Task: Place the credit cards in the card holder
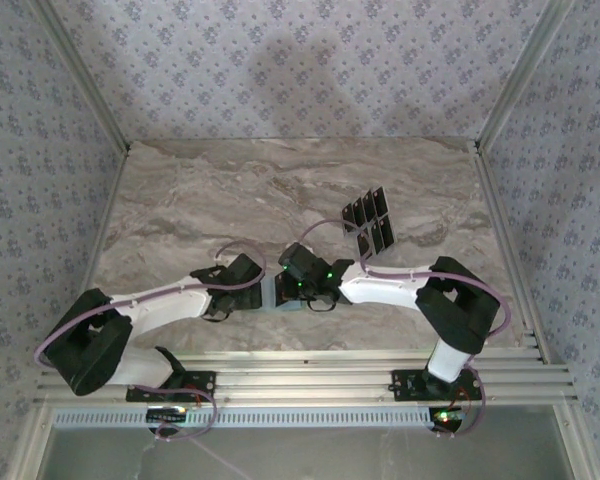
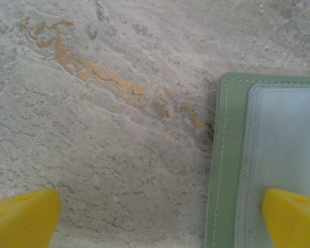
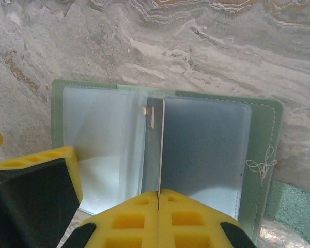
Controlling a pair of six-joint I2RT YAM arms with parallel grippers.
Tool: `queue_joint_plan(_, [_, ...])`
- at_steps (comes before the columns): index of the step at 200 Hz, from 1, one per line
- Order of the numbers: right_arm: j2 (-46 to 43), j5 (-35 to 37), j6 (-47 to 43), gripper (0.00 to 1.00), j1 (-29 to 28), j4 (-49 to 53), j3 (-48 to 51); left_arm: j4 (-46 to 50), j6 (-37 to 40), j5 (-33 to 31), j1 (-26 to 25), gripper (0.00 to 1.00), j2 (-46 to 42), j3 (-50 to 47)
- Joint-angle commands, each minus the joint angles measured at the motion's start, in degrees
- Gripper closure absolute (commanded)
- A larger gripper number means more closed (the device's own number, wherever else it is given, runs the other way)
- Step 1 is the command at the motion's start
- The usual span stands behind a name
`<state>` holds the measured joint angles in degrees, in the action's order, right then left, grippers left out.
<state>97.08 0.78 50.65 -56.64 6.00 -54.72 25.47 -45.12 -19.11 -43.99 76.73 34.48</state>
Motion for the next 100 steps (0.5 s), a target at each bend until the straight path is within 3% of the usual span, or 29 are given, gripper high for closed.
queue_joint_plan(1, [-1.33, -2.52, 0.57, 1.00, 1.12, -3.64, 3.14, 3.09, -1.36, -1.43, -0.20, 0.00, -0.96, -1.66])
queue_joint_plan(100, [-4.80, -9.47, 3.93, 1.00, 3.70, -24.11, 13.13, 2.91, -2.67, -1.21, -0.28, 0.02, -2.02, -2.84])
